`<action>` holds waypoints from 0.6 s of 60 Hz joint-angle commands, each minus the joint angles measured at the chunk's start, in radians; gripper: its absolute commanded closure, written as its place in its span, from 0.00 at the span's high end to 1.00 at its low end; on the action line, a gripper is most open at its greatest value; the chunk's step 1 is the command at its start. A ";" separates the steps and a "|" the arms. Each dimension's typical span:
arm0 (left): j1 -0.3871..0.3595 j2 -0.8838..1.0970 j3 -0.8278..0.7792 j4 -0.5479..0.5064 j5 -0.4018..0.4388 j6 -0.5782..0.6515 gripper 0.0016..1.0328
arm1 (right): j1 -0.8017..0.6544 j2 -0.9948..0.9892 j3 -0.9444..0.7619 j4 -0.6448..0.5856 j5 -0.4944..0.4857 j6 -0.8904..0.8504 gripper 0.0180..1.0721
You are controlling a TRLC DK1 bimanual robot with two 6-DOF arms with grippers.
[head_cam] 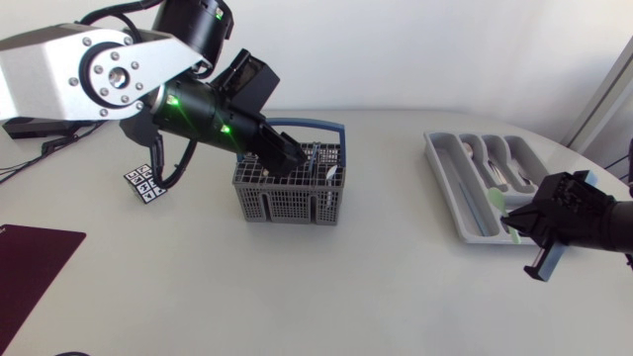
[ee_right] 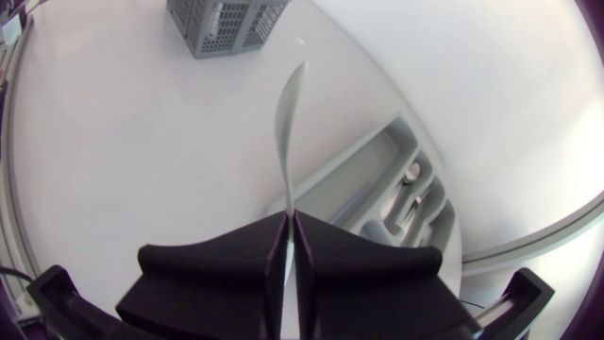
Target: Transfer all utensils from the basket to the drawer tray.
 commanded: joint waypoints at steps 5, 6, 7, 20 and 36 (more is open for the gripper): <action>-0.002 0.034 -0.037 0.024 -0.041 0.026 0.75 | -0.135 0.129 -0.010 0.101 -0.006 -0.178 0.06; -0.002 0.037 -0.038 0.025 -0.047 0.029 0.75 | -0.148 0.146 -0.007 0.116 -0.008 -0.190 0.06; -0.002 0.037 -0.038 0.025 -0.047 0.029 0.75 | -0.157 0.158 -0.004 0.129 -0.008 -0.196 0.06; 0.010 0.043 -0.061 0.034 -0.075 0.031 0.75 | -0.253 0.344 0.043 0.294 -0.011 -0.305 0.06; 0.021 0.046 -0.075 0.047 -0.092 0.039 0.75 | -0.289 0.520 0.086 0.482 0.035 -0.394 0.06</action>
